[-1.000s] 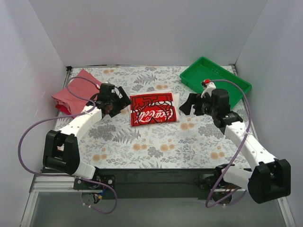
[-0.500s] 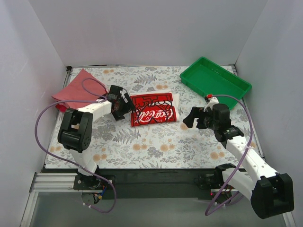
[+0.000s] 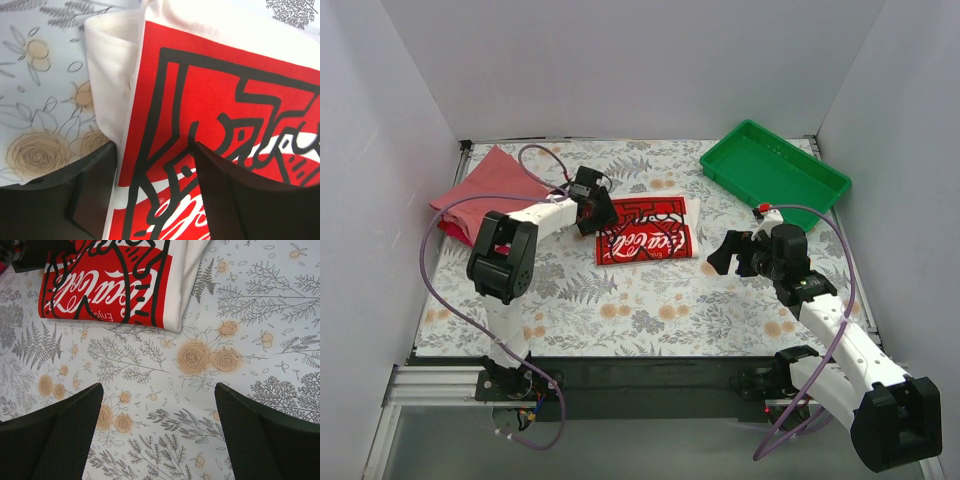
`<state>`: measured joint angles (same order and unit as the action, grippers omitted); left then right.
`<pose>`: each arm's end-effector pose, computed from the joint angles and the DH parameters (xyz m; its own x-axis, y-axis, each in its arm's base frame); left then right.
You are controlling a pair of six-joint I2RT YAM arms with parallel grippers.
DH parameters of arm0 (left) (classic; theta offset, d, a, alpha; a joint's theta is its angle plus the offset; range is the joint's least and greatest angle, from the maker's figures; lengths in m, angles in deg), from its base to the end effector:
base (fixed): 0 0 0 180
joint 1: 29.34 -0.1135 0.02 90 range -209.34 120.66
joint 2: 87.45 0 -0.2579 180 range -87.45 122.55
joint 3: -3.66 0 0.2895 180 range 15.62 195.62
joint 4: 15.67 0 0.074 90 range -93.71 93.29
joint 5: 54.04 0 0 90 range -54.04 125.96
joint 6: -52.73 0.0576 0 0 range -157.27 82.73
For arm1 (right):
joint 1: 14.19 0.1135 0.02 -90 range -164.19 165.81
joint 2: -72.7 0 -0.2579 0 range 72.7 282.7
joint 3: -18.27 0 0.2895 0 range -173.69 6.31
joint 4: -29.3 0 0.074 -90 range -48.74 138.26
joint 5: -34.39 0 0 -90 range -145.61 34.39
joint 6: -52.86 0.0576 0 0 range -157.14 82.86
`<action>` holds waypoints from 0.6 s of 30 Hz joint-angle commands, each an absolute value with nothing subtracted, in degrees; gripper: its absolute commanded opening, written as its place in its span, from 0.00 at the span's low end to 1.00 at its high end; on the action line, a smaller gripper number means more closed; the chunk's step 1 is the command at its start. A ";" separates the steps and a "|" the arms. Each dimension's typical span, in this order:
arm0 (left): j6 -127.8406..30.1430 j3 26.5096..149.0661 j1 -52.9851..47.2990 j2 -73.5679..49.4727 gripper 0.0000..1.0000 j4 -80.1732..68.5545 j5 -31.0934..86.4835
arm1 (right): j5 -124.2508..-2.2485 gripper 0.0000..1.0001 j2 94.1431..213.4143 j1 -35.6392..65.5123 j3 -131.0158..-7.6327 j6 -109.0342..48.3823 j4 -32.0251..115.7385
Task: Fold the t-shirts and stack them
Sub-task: Neatly place the folded tshirt to the corner
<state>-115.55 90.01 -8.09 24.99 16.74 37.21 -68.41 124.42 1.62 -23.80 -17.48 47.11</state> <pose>0.4172 -0.1609 0.1124 -0.5058 -0.8536 -0.1243 -0.7067 0.4927 -0.5078 0.2478 0.0834 0.2074 -0.5708 0.1793 -0.8012 -0.2790 0.8754 0.3947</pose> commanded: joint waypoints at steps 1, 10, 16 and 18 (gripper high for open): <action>-114.00 92.16 -5.35 30.22 0.58 23.36 43.15 | -68.35 0.98 123.32 1.37 -23.40 -18.68 45.57; -117.60 99.55 -0.60 38.23 0.04 36.10 60.47 | -66.42 0.99 124.38 1.28 -22.96 -19.30 45.92; -116.47 104.21 -0.34 37.36 0.00 39.54 68.89 | -65.81 0.98 124.20 1.37 -22.43 -19.56 46.18; -116.54 106.31 -0.34 36.48 0.00 41.29 73.02 | -65.28 0.98 123.85 1.28 -22.17 -19.56 46.71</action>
